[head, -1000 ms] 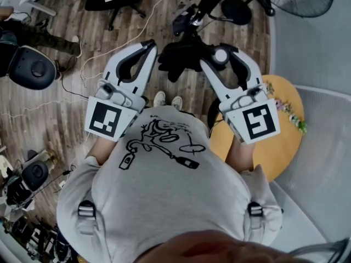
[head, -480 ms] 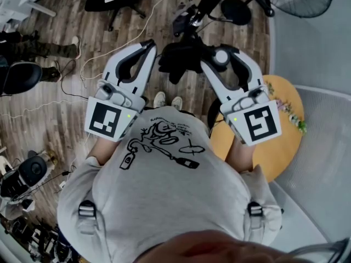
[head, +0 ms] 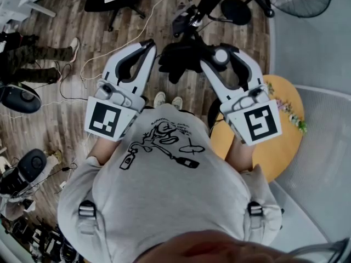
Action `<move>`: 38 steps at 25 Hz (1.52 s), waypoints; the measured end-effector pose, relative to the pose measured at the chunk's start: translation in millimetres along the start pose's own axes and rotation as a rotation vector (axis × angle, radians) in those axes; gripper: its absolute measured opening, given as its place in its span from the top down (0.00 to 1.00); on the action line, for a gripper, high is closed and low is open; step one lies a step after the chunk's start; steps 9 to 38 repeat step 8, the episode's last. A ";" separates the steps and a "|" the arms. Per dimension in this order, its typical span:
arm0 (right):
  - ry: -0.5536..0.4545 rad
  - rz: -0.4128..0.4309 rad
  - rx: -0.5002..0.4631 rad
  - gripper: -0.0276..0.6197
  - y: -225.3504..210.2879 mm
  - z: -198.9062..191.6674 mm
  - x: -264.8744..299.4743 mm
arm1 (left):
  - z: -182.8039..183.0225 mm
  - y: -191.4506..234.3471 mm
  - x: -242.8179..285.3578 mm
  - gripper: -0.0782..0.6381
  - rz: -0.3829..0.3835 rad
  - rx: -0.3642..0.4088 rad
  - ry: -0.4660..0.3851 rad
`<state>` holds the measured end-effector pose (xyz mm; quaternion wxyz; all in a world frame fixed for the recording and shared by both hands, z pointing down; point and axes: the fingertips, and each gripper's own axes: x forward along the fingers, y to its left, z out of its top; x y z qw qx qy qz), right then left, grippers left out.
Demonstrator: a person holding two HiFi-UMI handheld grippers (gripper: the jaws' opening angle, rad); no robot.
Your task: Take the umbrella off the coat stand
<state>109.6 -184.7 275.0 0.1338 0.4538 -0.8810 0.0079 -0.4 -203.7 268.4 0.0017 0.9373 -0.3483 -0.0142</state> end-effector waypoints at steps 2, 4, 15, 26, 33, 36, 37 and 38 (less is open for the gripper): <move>0.002 -0.001 -0.002 0.63 -0.3 0.1 0.5 | 0.0 1.1 0.2 0.88 0.001 -0.001 0.001; 0.003 -0.001 -0.003 0.63 -0.4 1.1 0.8 | 1.2 2.0 0.1 0.88 0.001 -0.001 0.000; 0.005 -0.002 -0.003 0.63 0.1 4.8 0.4 | 4.9 2.1 -0.2 0.88 -0.001 0.000 -0.003; 0.005 -0.002 -0.003 0.63 0.1 4.8 0.4 | 4.9 2.1 -0.2 0.88 -0.001 0.000 -0.003; 0.005 -0.002 -0.003 0.63 0.1 4.8 0.4 | 4.9 2.1 -0.2 0.88 -0.001 0.000 -0.003; 0.005 -0.002 -0.003 0.63 0.1 4.8 0.4 | 4.9 2.1 -0.2 0.88 -0.001 0.000 -0.003; 0.005 -0.002 -0.003 0.63 0.1 4.8 0.4 | 4.9 2.1 -0.2 0.88 -0.001 0.000 -0.003; 0.005 -0.002 -0.003 0.63 0.1 4.8 0.4 | 4.9 2.1 -0.2 0.88 -0.001 0.000 -0.003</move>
